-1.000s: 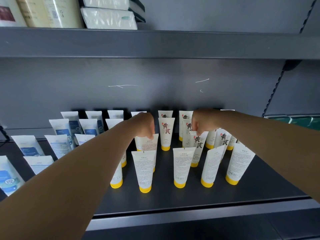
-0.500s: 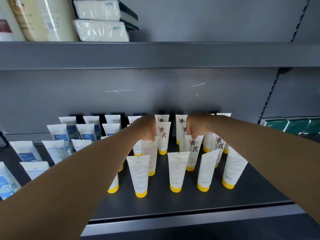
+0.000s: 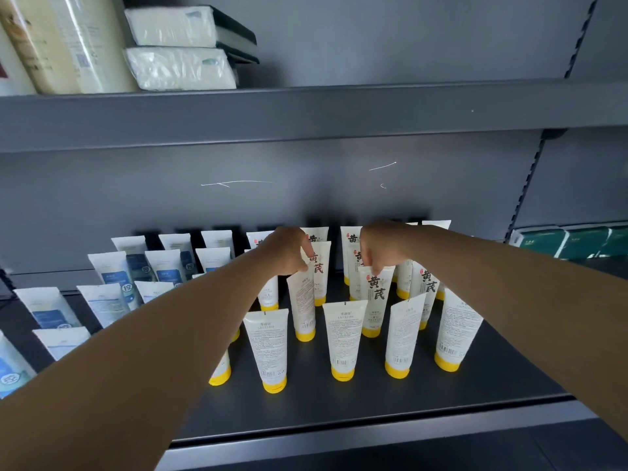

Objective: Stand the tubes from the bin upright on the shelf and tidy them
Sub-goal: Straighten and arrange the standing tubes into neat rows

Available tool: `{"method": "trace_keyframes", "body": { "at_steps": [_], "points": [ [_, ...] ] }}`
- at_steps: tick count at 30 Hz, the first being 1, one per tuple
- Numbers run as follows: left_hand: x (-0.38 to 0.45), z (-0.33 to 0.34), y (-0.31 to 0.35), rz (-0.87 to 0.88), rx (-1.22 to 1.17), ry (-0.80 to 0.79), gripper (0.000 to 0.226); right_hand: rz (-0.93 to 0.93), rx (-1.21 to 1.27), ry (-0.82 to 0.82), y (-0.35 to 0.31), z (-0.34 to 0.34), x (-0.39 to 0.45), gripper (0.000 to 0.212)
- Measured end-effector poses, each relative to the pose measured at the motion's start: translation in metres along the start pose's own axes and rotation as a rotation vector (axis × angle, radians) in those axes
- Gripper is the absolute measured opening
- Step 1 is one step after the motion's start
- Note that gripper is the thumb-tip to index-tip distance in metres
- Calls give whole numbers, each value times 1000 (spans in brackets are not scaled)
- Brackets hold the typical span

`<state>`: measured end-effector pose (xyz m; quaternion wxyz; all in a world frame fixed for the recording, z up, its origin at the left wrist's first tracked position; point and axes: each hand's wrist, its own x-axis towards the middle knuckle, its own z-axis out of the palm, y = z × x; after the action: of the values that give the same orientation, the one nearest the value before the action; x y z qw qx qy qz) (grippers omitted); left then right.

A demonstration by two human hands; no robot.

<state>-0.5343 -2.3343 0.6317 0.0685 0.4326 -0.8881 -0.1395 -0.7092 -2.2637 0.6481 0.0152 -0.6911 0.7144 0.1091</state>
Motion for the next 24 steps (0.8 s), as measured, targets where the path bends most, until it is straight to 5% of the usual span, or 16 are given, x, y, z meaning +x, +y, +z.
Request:
{"method": "trace_keyframes", "body": {
  "at_steps": [9,24],
  "points": [
    [-2,-7,-6,121,166,-141,40,-9,9,-4,-1,-2,-1,28],
    [2,-11,-10,158,253,-160,27,-29,42,-14,1,-3,-6,25]
  ]
}}
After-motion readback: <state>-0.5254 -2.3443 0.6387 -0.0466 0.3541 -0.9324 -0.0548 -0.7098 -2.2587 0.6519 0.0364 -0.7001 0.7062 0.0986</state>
